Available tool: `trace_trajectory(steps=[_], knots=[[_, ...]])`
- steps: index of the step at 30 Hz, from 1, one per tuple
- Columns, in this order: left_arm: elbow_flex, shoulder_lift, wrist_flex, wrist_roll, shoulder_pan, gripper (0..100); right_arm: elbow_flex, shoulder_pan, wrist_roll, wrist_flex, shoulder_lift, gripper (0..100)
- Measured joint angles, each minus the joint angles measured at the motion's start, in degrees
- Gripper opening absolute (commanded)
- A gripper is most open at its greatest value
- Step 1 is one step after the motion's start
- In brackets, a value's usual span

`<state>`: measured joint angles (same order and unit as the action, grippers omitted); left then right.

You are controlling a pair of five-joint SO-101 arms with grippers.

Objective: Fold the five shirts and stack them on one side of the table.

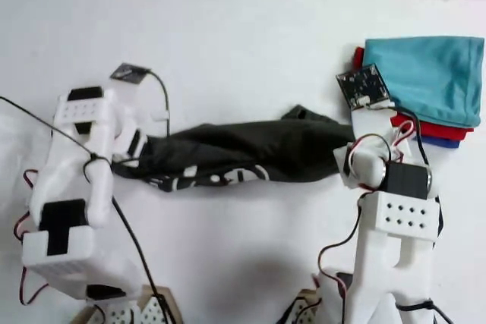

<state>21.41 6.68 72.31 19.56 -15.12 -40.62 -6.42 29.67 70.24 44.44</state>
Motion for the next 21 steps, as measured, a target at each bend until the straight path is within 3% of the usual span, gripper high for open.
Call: trace_trajectory(steps=[9, 14, 21], knots=[[0.8, 0.0, -2.5, -1.3, 3.4, 21, 0.0, 0.0, 0.0, 0.0, 0.0, 2.0], [0.8, 0.0, -2.5, -4.4, 7.4, 2, 0.0, 0.0, 0.0, 0.0, 0.0, 2.0], [0.6, 0.0, -1.1, -5.2, 7.9, 3, 0.0, 0.0, 0.0, 0.0, 0.0, 2.0]])
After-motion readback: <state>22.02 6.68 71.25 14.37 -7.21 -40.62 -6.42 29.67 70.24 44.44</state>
